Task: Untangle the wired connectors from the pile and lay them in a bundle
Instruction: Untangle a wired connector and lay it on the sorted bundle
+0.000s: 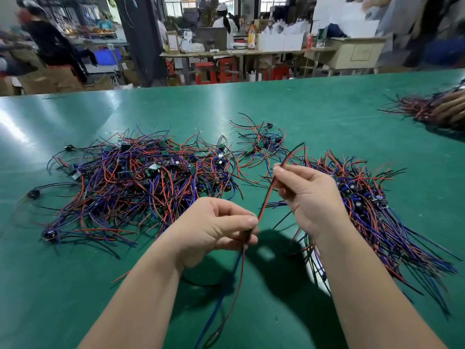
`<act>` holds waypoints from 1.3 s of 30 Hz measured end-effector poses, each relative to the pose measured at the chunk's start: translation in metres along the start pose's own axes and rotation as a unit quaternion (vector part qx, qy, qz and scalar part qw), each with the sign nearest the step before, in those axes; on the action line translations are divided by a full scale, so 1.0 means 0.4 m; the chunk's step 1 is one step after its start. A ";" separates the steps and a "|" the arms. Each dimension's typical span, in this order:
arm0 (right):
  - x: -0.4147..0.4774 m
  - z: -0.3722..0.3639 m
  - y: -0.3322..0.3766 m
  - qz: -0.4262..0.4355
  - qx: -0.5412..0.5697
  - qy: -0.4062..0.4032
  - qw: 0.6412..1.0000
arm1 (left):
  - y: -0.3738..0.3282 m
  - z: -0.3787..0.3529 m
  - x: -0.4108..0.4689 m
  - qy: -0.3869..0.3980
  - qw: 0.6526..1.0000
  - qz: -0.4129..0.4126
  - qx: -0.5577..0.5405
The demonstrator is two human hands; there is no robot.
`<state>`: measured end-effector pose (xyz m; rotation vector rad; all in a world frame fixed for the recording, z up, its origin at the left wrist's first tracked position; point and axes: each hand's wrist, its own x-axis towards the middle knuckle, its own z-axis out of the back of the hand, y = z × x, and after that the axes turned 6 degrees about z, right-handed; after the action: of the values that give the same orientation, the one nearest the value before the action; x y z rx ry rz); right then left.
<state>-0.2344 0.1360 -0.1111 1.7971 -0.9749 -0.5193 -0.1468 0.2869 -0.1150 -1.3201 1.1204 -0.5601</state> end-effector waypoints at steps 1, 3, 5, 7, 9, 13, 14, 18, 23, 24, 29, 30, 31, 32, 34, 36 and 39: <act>0.004 0.007 0.007 0.000 0.031 -0.019 0.999 | -0.001 -0.002 -0.004 0.023 1.000 0.012 0.017; 0.007 0.014 0.014 0.002 0.059 -0.038 0.998 | -0.001 -0.004 -0.010 0.055 0.997 0.028 0.035; 0.002 0.012 0.015 0.006 0.056 -0.041 0.998 | -0.002 0.001 -0.013 0.069 0.996 0.040 0.042; -0.001 0.010 0.011 0.010 0.035 -0.054 0.998 | -0.005 0.012 -0.016 0.082 0.993 0.055 0.058; -0.003 0.009 0.013 0.013 0.005 -0.073 0.997 | -0.006 0.024 -0.025 0.119 0.988 0.060 0.081; 0.010 0.024 0.023 -0.001 0.045 -0.084 0.995 | -0.002 0.025 -0.039 0.219 0.968 0.038 0.115; 0.012 0.026 0.023 -0.014 0.051 -0.077 0.996 | -0.002 0.023 -0.038 0.232 0.968 0.016 0.091; 0.002 0.024 0.005 -0.070 -0.079 0.062 0.993 | -0.010 0.024 -0.025 0.199 0.967 -0.105 -0.122; -0.041 -0.021 -0.025 -0.009 -0.136 0.275 0.952 | -0.023 0.026 -0.005 0.092 0.930 -0.131 -0.331; -0.045 -0.031 -0.028 0.003 -0.090 0.263 0.960 | -0.023 0.020 -0.002 0.074 0.931 -0.130 -0.332; -0.052 -0.053 -0.039 -0.013 0.050 0.184 0.982 | -0.010 -0.019 0.013 -0.022 0.950 -0.153 -0.273; -0.053 -0.055 -0.039 -0.025 0.061 0.178 0.982 | -0.007 -0.024 0.015 -0.031 0.953 -0.160 -0.255; -0.053 -0.055 -0.037 -0.035 0.071 0.174 0.982 | -0.004 -0.025 0.014 -0.044 0.958 -0.168 -0.229; -0.053 -0.055 -0.033 -0.043 0.085 0.171 0.981 | 0.000 -0.023 0.013 -0.054 0.964 -0.174 -0.191; -0.048 -0.046 -0.020 -0.061 0.104 0.168 0.978 | 0.001 -0.017 0.006 -0.037 0.977 -0.182 -0.109; -0.039 -0.028 -0.004 -0.081 0.081 0.192 0.975 | -0.002 -0.006 0.006 -0.001 0.982 -0.162 -0.098; -0.029 -0.004 0.002 -0.107 -0.028 0.239 0.965 | -0.012 0.000 0.005 -0.023 0.988 -0.081 -0.128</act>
<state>-0.2402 0.1461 -0.1106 1.8669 -0.4320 -0.2190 -0.1445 0.2841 -0.1112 -1.6509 1.0781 -0.5128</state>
